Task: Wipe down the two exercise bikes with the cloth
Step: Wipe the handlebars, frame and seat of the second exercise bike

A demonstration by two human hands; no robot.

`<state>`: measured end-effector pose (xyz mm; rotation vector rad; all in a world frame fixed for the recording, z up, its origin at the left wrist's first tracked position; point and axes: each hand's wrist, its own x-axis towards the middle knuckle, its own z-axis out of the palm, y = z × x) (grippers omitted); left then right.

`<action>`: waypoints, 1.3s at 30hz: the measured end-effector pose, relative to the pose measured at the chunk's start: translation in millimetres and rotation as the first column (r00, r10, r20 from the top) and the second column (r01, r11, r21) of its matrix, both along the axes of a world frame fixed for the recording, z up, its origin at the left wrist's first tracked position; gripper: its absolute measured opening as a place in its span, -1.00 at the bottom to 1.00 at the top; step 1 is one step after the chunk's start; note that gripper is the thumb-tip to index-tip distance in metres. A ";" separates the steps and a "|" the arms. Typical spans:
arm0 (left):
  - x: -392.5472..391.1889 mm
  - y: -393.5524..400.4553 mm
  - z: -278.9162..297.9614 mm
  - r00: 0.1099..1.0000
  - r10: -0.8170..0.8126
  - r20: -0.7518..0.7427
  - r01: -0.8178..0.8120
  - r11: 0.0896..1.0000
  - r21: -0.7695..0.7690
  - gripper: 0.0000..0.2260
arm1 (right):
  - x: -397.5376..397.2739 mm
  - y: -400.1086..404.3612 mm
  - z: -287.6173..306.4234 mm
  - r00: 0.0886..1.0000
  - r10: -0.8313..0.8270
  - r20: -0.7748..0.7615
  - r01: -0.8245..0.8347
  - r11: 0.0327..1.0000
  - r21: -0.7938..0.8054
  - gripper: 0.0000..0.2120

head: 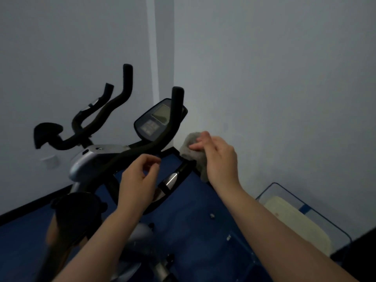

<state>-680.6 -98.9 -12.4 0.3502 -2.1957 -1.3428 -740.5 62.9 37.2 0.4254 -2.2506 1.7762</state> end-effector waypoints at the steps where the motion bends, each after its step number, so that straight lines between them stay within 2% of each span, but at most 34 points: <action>1: 1.0 -3.9 -4.3 1.000 0.005 0.024 -0.004 1.000 -0.015 -0.88 | -5.5 -5.3 -2.4 0.998 -0.037 -0.045 0.039 0.999 0.037 -0.68; 4: 1.0 -10.5 -12.1 0.996 -0.017 0.092 0.022 0.998 -0.056 -0.88 | -18.2 -26.0 -10.2 0.991 -0.063 -0.119 0.081 0.985 0.152 -0.83; 6: 0.6 -12.8 -15.7 0.989 -0.038 0.140 0.049 0.996 -0.072 -0.87 | -19.6 -34.9 -19.4 0.985 -0.057 -0.165 0.085 0.982 0.169 -0.89; 9: 2.2 -15.0 -20.2 0.978 -0.040 0.207 0.057 0.995 -0.077 -0.87 | -11.4 -40.2 -35.8 0.966 -0.139 -0.218 0.144 0.990 0.008 -0.92; 11: 2.6 -15.6 -19.8 0.971 -0.035 0.237 0.059 0.994 -0.095 -0.88 | -3.5 -53.7 -38.4 0.961 -0.253 -0.113 0.239 0.964 -0.120 -0.88; 12: 2.6 -15.3 -19.0 0.966 -0.038 0.256 0.068 0.992 -0.108 -0.89 | -1.7 -61.2 -36.5 0.949 -0.310 -0.058 0.300 0.944 -0.135 -0.84; 14: 1.8 -15.6 -16.4 0.955 -0.072 0.287 0.104 0.990 -0.099 -0.89 | -7.6 -65.5 -29.8 0.916 -0.391 -0.093 0.392 0.920 -0.003 -0.79; 17: 2.1 -20.3 -7.1 0.946 -0.179 0.272 0.184 0.983 0.010 -0.89 | -21.2 -46.0 -17.9 0.953 -0.245 -0.178 0.291 0.901 0.322 -0.78; 19: 6.9 -27.0 5.9 0.950 -0.213 0.230 0.217 0.976 0.005 -0.91 | -19.8 -40.0 -18.3 0.946 -0.197 -0.257 0.283 0.889 0.361 -0.79; 23: 24.6 -56.2 36.3 0.963 -0.194 0.185 0.225 0.960 -0.167 -0.92 | -10.8 -53.3 -38.1 0.748 -0.246 -0.616 0.491 0.830 0.264 -0.78; 26: 34.0 -85.6 41.7 0.974 -0.141 0.176 0.183 0.950 -0.254 -0.90 | -19.1 -42.3 -40.2 0.601 -0.071 -0.796 0.513 0.798 0.316 -0.81; 29: 36.0 -105.0 25.7 0.978 -0.110 0.177 0.165 0.929 -0.331 -0.87 | -15.2 -32.5 -40.8 0.508 0.129 -0.851 0.514 0.748 0.420 -0.86; 31: 38.8 -106.8 6.9 0.980 -0.108 0.170 0.171 0.891 -0.420 -0.88 | -6.9 -30.9 -47.4 0.522 0.178 -0.834 0.495 0.733 0.466 -0.86; 33: 42.7 -105.1 -12.7 0.991 -0.066 0.119 0.120 0.829 -0.545 -0.89 | 8.7 -37.3 -60.7 0.601 0.158 -0.783 0.445 0.748 0.493 -0.85; 36: 45.6 -107.2 -25.9 0.999 -0.052 -0.007 0.040 0.842 -0.538 -0.87 | 37.9 -60.1 -72.1 0.728 0.270 -0.630 0.257 0.745 0.615 -0.72; 38: 46.9 -108.6 -25.4 0.997 -0.065 -0.040 0.035 0.854 -0.518 -0.80 | 46.3 -64.0 -62.4 0.769 0.391 -0.507 0.156 0.653 0.741 -0.62; 39: 47.6 -109.7 -26.0 0.996 -0.076 -0.049 0.040 0.851 -0.523 -0.79 | 44.2 -59.5 -54.9 0.788 0.413 -0.456 0.160 0.579 0.800 -0.59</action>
